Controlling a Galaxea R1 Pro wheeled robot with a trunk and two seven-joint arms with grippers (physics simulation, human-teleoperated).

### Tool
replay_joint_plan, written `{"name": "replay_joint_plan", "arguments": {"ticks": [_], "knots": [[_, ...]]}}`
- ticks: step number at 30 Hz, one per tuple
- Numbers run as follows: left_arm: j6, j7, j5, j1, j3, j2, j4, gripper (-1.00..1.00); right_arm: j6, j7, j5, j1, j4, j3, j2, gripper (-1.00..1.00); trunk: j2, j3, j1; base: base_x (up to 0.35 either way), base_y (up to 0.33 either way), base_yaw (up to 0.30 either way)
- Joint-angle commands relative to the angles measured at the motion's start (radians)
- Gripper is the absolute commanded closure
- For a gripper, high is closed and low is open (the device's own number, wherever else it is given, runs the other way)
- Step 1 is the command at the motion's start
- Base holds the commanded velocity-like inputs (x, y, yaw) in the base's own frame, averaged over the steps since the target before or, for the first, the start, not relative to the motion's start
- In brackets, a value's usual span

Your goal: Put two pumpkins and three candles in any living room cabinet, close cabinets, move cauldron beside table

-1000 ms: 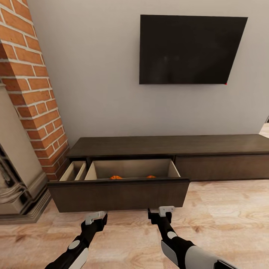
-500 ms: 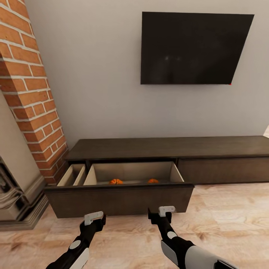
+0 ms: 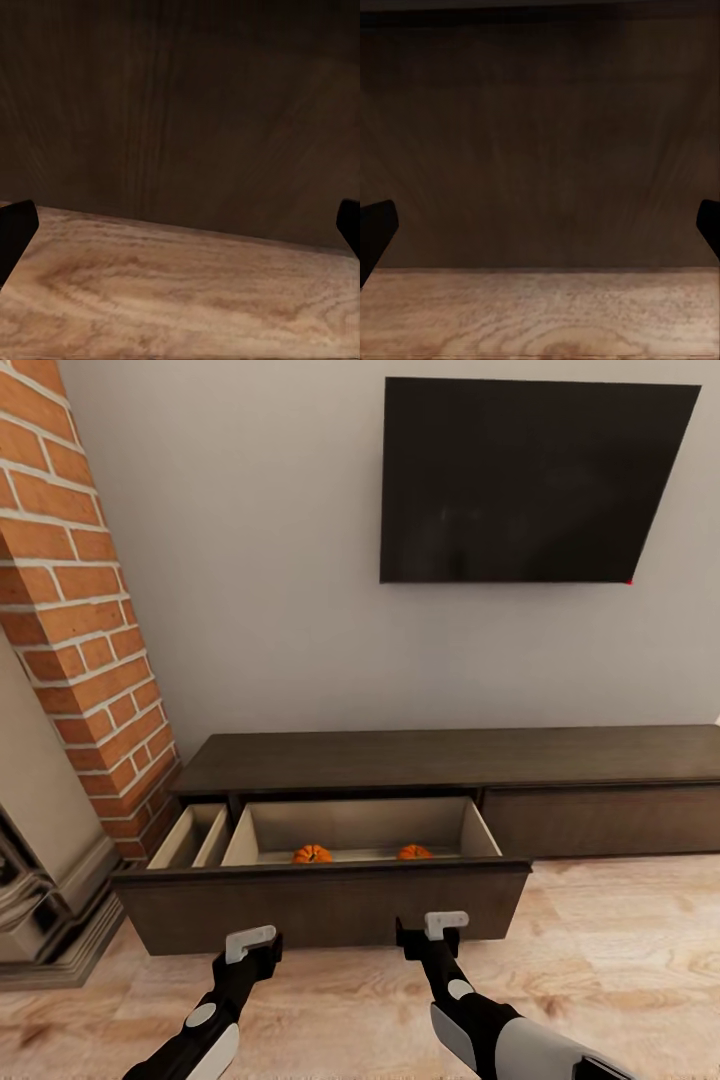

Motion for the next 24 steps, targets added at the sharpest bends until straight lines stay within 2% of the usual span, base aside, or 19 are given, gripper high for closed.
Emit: {"name": "replay_joint_plan", "arguments": {"ticks": [1, 11, 19, 24], "knots": [[-0.007, 0.008, 0.01, -0.001, -0.008, 0.002, 0.0, -1.0, -0.002, -0.007, -0.004, -0.001, -0.001, 0.009, 0.0, -1.0, -0.001, -0.005, 0.0, 0.002, 0.0, 0.0], [-0.007, 0.008, 0.011, -0.001, -0.008, 0.002, 0.0, -1.0, -0.002, -0.007, -0.004, -0.001, -0.001, 0.009, 0.0, -1.0, -0.003, -0.044, 0.005, 0.0, 0.0, 0.0], [-0.007, 0.008, 0.012, -0.001, -0.008, 0.002, 0.0, -1.0, -0.002, -0.007, -0.004, -0.001, -0.001, 0.009, -0.001, -1.0, -0.003, -0.044, 0.005, 0.001, 0.0, 0.0], [-0.005, 0.006, 0.011, -0.001, -0.008, 0.001, 0.0, -1.0, -0.002, -0.007, -0.004, -0.001, -0.001, 0.009, -0.001, -1.0, -0.003, -0.044, 0.005, 0.18, 0.047, 0.0]]}}
